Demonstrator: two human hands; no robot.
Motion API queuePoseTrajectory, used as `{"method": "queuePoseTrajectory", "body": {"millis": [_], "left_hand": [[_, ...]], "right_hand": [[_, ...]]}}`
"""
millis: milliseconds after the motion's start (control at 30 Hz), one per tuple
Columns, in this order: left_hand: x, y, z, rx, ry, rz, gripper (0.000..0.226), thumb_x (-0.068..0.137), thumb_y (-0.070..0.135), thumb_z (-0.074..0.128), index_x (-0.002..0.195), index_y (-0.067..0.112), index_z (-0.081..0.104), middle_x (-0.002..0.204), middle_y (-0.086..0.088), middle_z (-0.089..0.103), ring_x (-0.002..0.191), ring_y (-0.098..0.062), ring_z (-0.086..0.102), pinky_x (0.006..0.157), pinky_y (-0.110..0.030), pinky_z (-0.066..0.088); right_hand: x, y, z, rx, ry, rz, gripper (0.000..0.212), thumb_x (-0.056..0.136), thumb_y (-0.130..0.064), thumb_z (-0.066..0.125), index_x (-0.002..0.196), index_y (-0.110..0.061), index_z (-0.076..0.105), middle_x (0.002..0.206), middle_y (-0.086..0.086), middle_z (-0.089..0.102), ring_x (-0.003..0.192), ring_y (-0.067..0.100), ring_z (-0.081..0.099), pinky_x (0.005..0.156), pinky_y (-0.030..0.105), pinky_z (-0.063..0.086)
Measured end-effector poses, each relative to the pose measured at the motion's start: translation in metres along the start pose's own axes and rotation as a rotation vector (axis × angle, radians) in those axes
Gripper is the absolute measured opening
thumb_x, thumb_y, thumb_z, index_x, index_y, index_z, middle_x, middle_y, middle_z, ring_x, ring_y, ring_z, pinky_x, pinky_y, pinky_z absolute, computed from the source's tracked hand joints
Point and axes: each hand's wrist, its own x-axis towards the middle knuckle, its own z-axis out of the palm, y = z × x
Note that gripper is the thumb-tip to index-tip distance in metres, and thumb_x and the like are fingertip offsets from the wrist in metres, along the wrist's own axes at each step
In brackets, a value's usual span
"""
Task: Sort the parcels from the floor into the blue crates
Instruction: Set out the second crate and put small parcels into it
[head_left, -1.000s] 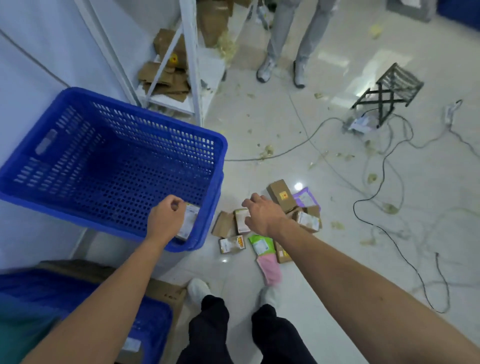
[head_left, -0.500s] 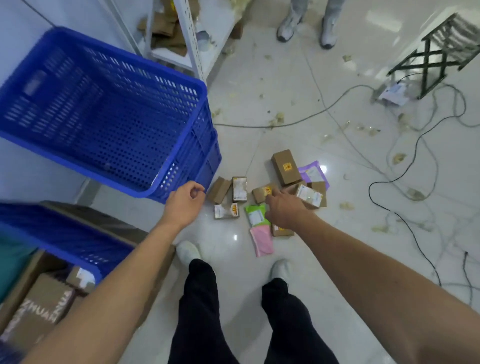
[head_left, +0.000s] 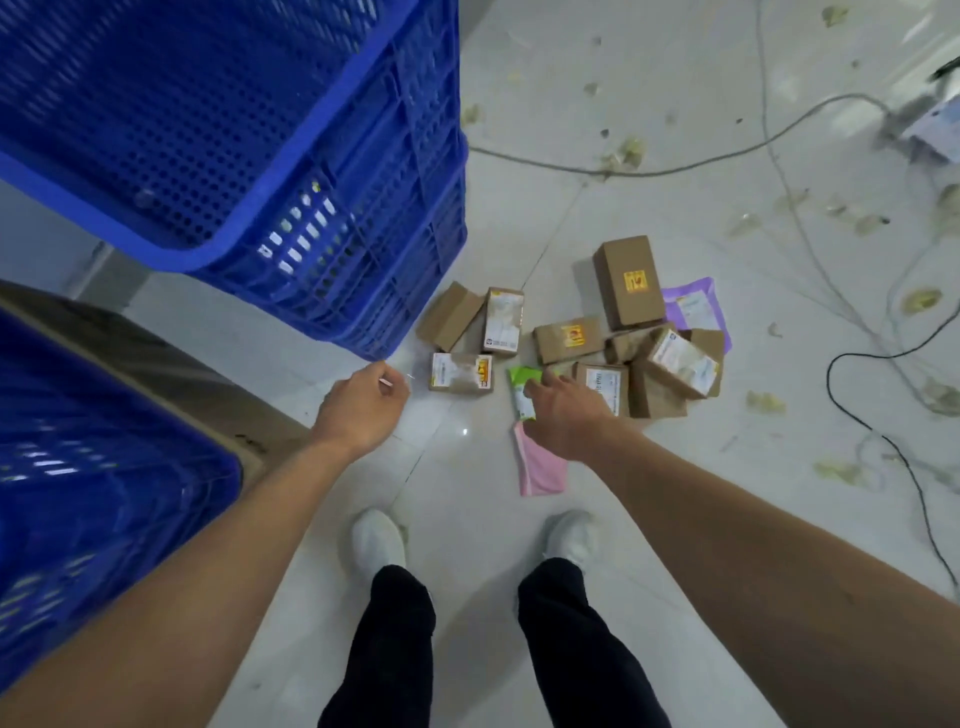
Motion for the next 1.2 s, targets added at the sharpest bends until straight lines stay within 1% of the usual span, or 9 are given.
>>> {"method": "queuePoseTrajectory", "body": {"millis": [167,300,500,633,733,867,967,1100,1200], "left_hand": [[0.073,-0.068,0.064,0.014,0.019,-0.05,0.008,0.097,0.038,0.051,0.099,0.036,0.058,0.097,0.012,0.059,0.095,-0.019,0.054,0.082,-0.031,0.038],[0.131,-0.116,0.115,-0.025,0.02,-0.121,0.016,0.098,0.033,0.051,0.106,0.029,0.064,0.102,0.003,0.066,0.096,-0.021,0.056,0.081,-0.03,0.039],[0.214,-0.152,0.164,0.035,-0.013,-0.144,0.023,0.1,0.032,0.044,0.115,0.026,0.06,0.109,0.0,0.063,0.102,-0.023,0.055,0.083,-0.033,0.044],[0.241,-0.155,0.174,0.052,-0.008,-0.13,0.023,0.101,0.033,0.045,0.118,0.025,0.058,0.106,0.002,0.06,0.098,-0.02,0.055,0.08,-0.032,0.043],[0.236,-0.151,0.17,0.057,-0.02,-0.122,0.023,0.101,0.034,0.045,0.119,0.026,0.057,0.11,0.001,0.06,0.1,-0.02,0.055,0.081,-0.032,0.043],[0.197,-0.132,0.146,0.052,-0.026,-0.137,0.021,0.101,0.034,0.045,0.116,0.027,0.058,0.106,0.002,0.059,0.096,-0.02,0.053,0.08,-0.032,0.042],[0.148,-0.107,0.12,0.039,-0.048,-0.137,0.02,0.099,0.034,0.044,0.112,0.03,0.059,0.106,0.001,0.062,0.098,-0.022,0.054,0.081,-0.033,0.042],[0.061,-0.055,0.066,0.047,-0.039,-0.113,0.015,0.098,0.033,0.045,0.103,0.033,0.059,0.095,0.007,0.062,0.106,-0.025,0.055,0.083,-0.032,0.039],[0.001,-0.018,0.033,0.009,-0.037,-0.125,0.018,0.097,0.032,0.044,0.104,0.033,0.061,0.097,0.006,0.066,0.11,-0.025,0.053,0.084,-0.033,0.04]], "right_hand": [[0.093,-0.001,0.085,0.034,-0.006,-0.015,0.055,0.093,-0.033,0.058,0.142,-0.014,0.041,0.135,0.011,0.047,0.128,0.032,0.044,0.099,0.043,0.045],[0.176,-0.001,0.149,0.02,0.024,-0.055,0.064,0.09,-0.034,0.062,0.145,-0.014,0.035,0.139,0.012,0.043,0.129,0.033,0.042,0.101,0.043,0.044],[0.288,0.005,0.202,-0.099,0.22,-0.181,0.091,0.077,-0.038,0.074,0.149,-0.012,0.025,0.145,0.01,0.037,0.133,0.029,0.037,0.109,0.04,0.036],[0.323,0.007,0.218,-0.194,0.273,-0.216,0.083,0.079,-0.038,0.066,0.147,-0.01,0.028,0.134,0.009,0.046,0.12,0.027,0.047,0.103,0.038,0.037],[0.317,0.003,0.214,-0.226,0.252,-0.199,0.094,0.076,-0.045,0.068,0.151,-0.011,0.022,0.129,0.008,0.046,0.115,0.027,0.048,0.101,0.038,0.039],[0.265,0.003,0.181,-0.173,0.247,-0.166,0.102,0.074,-0.05,0.07,0.154,-0.013,0.018,0.134,0.01,0.044,0.121,0.029,0.045,0.103,0.038,0.037],[0.206,0.006,0.138,-0.123,0.231,-0.152,0.103,0.076,-0.05,0.069,0.155,-0.013,0.015,0.139,0.01,0.041,0.126,0.029,0.043,0.107,0.039,0.036],[0.108,0.006,0.059,-0.083,0.232,-0.135,0.102,0.078,-0.049,0.069,0.155,-0.014,0.012,0.139,0.009,0.04,0.125,0.028,0.042,0.106,0.041,0.035],[0.046,0.001,0.012,-0.048,0.253,-0.118,0.099,0.078,-0.051,0.067,0.154,-0.017,0.013,0.138,0.006,0.041,0.125,0.027,0.042,0.106,0.041,0.035]]}}
